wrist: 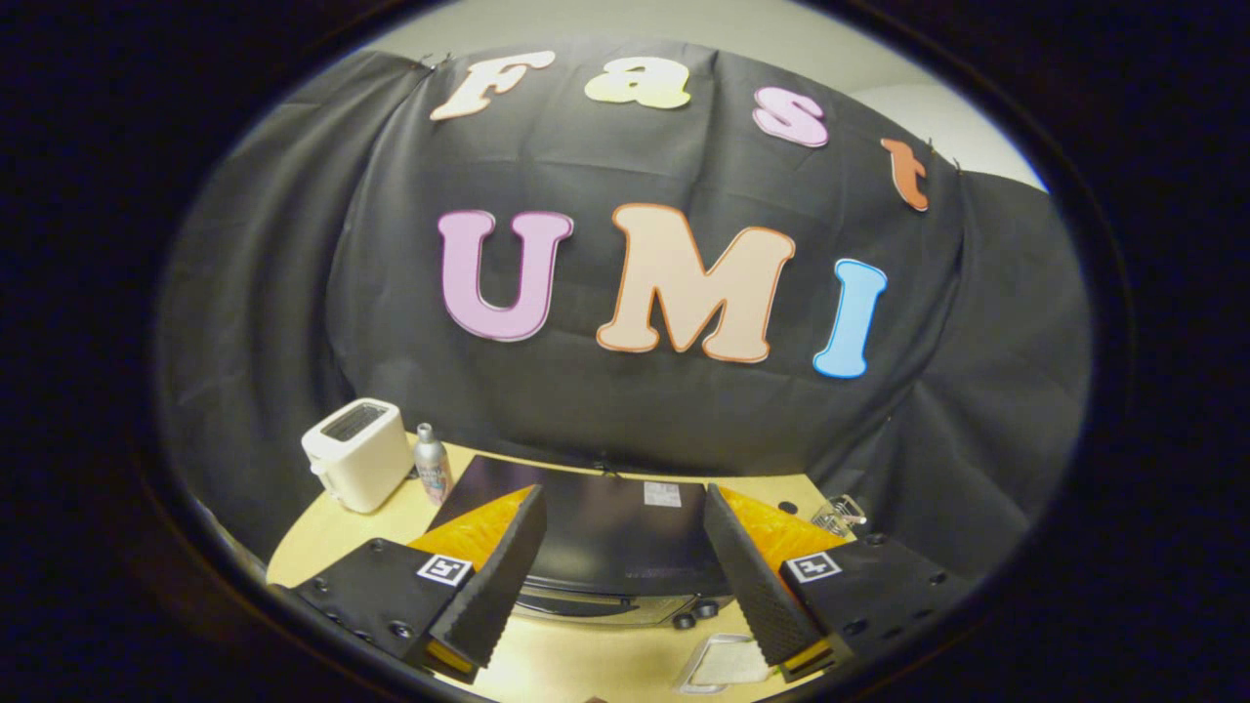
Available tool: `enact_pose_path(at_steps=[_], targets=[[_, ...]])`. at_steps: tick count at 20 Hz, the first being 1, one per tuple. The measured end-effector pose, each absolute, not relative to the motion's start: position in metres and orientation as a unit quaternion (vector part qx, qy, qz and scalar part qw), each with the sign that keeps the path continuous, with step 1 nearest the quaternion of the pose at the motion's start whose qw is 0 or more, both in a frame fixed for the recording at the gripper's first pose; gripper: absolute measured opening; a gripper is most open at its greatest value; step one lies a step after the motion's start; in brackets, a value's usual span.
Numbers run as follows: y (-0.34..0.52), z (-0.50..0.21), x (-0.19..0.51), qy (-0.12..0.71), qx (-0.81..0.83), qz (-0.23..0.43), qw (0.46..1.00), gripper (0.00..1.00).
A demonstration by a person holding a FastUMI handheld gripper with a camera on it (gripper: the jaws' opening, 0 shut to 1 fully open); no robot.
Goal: Open the toaster oven, put the food inside, and close the toaster oven door.
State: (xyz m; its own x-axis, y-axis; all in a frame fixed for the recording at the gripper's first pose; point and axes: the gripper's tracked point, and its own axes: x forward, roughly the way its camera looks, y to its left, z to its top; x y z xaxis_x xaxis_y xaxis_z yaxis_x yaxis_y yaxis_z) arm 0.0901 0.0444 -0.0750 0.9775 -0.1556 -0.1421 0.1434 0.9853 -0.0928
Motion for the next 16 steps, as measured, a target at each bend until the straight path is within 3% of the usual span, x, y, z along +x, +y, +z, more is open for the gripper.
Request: enact_pose_path(at_steps=[10, 16], targets=[[0.073, -0.183, 0.131, 0.102, -0.001, -0.084, 0.991, 0.98], [0.074, -0.213, 0.141, 0.072, 0.012, -0.073, 0.995, 0.95]])
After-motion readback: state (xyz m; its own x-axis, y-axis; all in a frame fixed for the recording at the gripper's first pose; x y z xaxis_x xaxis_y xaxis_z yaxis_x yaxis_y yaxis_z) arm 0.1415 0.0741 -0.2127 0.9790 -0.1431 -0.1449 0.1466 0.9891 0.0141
